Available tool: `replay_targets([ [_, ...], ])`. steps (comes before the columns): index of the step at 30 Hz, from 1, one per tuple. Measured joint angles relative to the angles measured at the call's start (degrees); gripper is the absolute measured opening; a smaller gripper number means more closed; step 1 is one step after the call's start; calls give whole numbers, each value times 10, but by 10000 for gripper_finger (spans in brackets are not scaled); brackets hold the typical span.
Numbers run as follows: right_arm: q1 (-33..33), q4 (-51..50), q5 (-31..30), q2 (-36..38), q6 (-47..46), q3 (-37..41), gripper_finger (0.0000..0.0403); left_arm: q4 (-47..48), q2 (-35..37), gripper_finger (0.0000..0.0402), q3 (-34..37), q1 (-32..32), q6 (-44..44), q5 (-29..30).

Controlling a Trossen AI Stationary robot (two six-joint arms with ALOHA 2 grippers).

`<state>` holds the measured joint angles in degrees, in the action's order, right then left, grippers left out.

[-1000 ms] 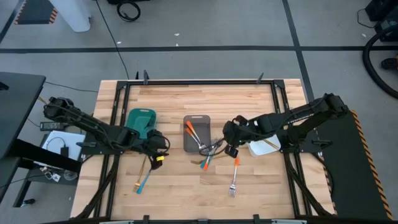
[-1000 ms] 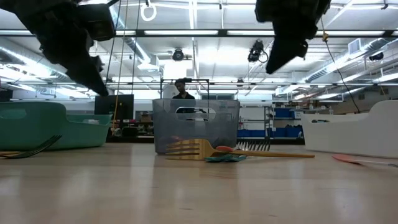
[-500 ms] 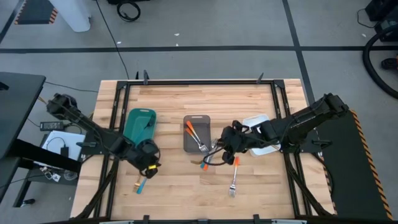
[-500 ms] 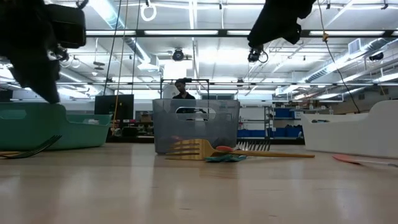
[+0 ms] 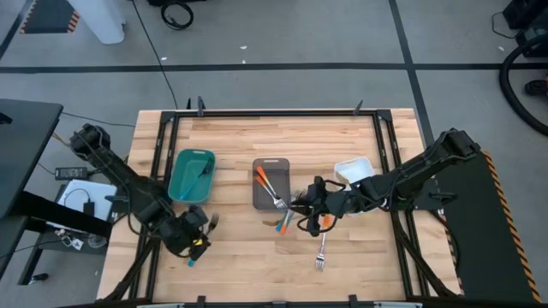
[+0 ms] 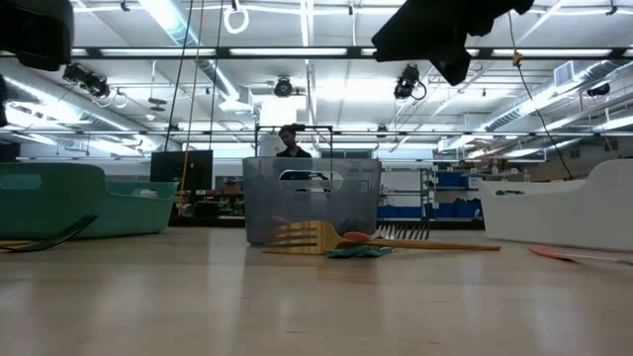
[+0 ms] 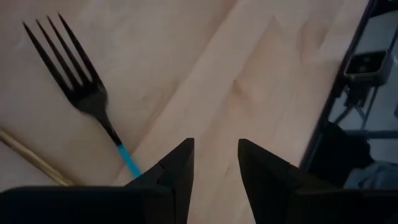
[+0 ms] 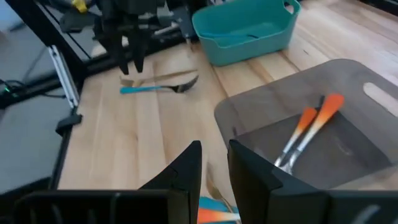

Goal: Sort silverware by color (type)
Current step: Put the blue fork into the green bin

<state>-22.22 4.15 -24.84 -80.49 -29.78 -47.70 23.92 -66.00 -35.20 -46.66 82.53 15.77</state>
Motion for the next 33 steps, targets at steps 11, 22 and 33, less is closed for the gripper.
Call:
replay_targets([
  [11,-19,277,-61,0,39,127,85,20,-54,132,-49,-34,34,52],
  [22,-18,286,-88,0,45,149,85,44,-125,132,-65,-34,116,-21],
  [33,-18,257,-88,0,39,149,85,195,-179,132,-136,-33,174,-60],
])
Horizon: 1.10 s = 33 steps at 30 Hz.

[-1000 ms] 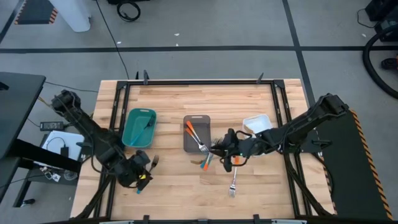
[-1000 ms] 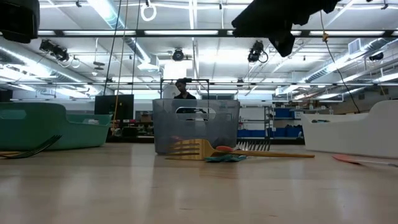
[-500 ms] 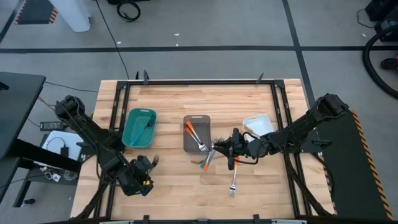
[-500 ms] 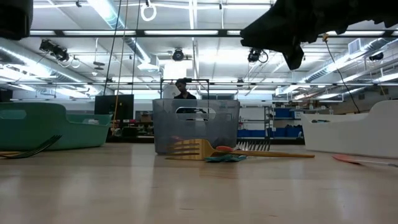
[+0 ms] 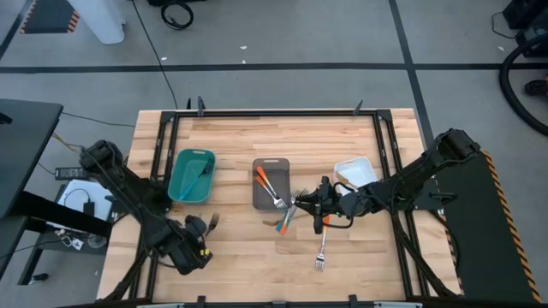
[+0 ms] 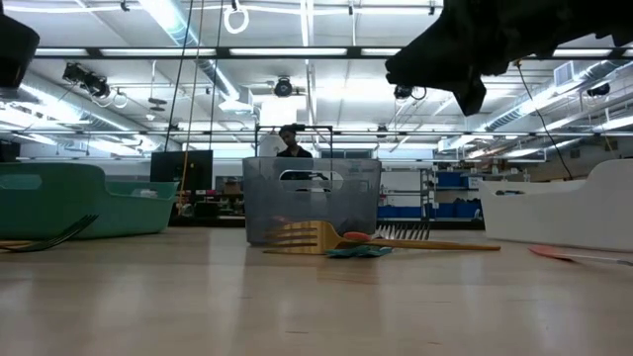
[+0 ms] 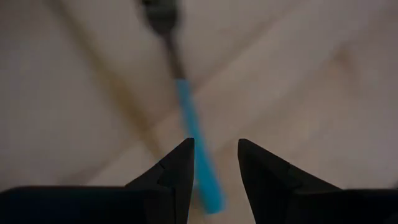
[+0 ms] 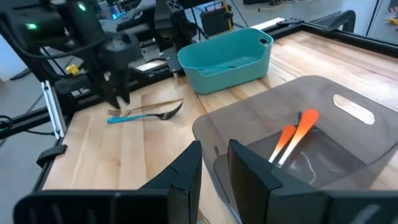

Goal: Sort silverware by color (type)
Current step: Put the blue fork into the green bin

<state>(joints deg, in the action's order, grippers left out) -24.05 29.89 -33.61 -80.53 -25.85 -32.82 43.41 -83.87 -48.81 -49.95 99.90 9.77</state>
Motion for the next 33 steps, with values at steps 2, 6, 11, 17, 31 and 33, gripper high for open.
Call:
replay_targets([
  [2,0,-1,0,0,0,0,85,84,-16,132,-39,2,0,-1],
  [6,0,0,0,0,1,0,85,168,-36,132,-84,3,0,0],
  [11,0,-1,0,0,1,0,85,163,-37,132,-84,3,14,0],
  [17,0,-3,1,0,1,0,85,109,-41,132,-56,6,19,5],
  [31,0,-5,1,0,1,0,85,66,-116,132,-49,45,-34,16],
  [33,0,-5,1,0,1,0,85,60,-126,132,-49,49,-46,16],
])
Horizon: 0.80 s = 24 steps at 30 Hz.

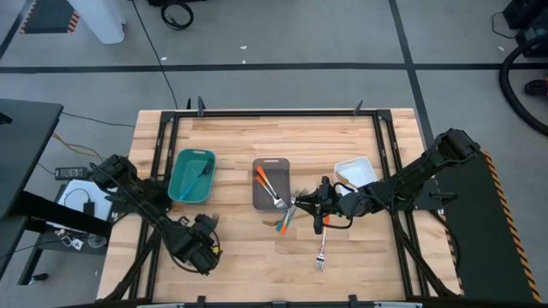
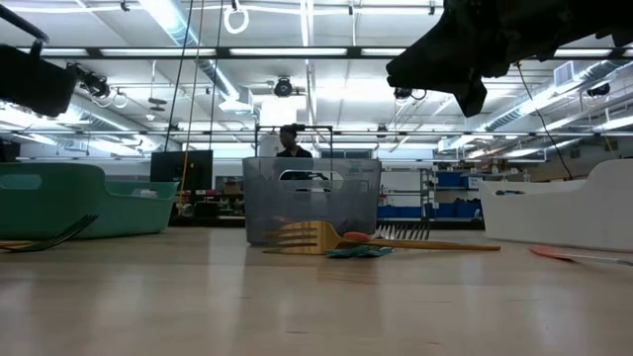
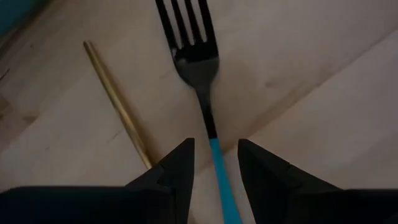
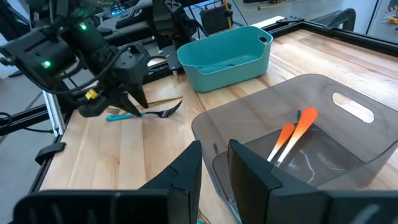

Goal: Sort silverware by color (type)
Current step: Put the blue fork into the green bin

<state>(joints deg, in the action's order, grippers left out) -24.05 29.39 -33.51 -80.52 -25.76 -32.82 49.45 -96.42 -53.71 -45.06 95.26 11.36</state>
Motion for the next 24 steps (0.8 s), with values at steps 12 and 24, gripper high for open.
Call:
replay_targets([
  [12,0,-5,0,0,0,0,85,-62,-9,132,21,5,-15,-19],
  [24,0,-8,0,0,0,0,85,-71,-10,53,29,12,-30,-22],
])
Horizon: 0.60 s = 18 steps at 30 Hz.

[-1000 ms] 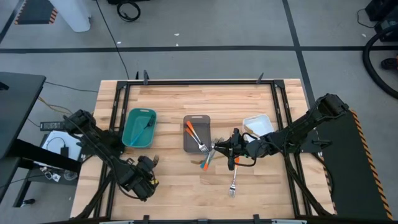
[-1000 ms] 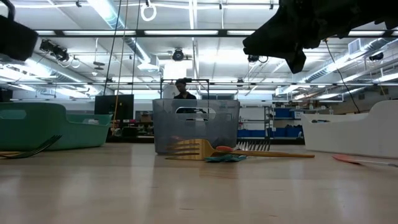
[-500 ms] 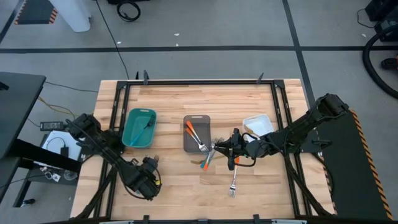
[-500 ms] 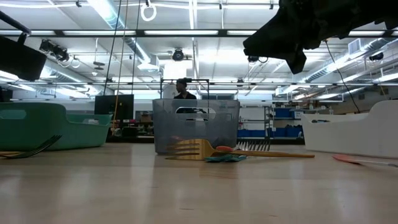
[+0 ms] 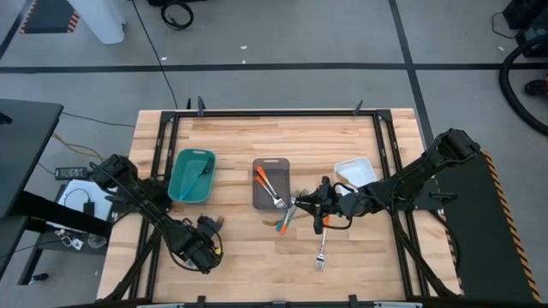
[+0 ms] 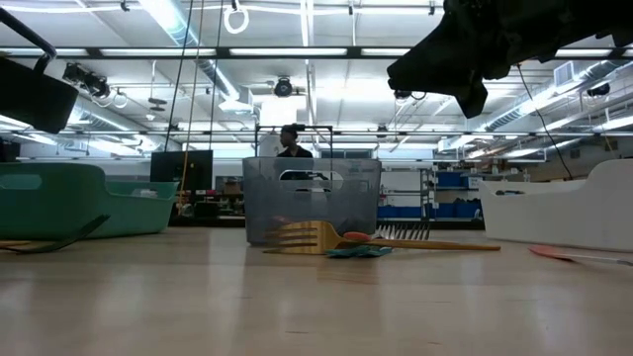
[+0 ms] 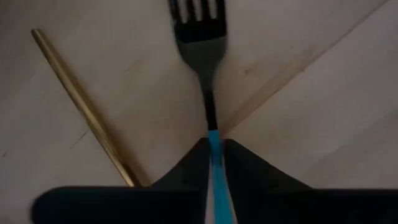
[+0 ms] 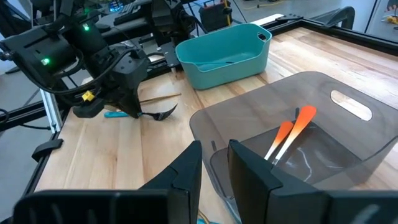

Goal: Sort silverware by color (type)
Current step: Put the blue fork into the green bin

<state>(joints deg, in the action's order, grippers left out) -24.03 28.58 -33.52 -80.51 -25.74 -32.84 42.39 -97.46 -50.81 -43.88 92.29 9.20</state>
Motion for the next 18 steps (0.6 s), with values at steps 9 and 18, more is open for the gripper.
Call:
replay_targets([
  [9,0,0,0,0,0,0,85,16,0,14,0,2,-4,6],
  [18,0,0,0,0,1,0,85,55,27,14,7,3,-6,48],
])
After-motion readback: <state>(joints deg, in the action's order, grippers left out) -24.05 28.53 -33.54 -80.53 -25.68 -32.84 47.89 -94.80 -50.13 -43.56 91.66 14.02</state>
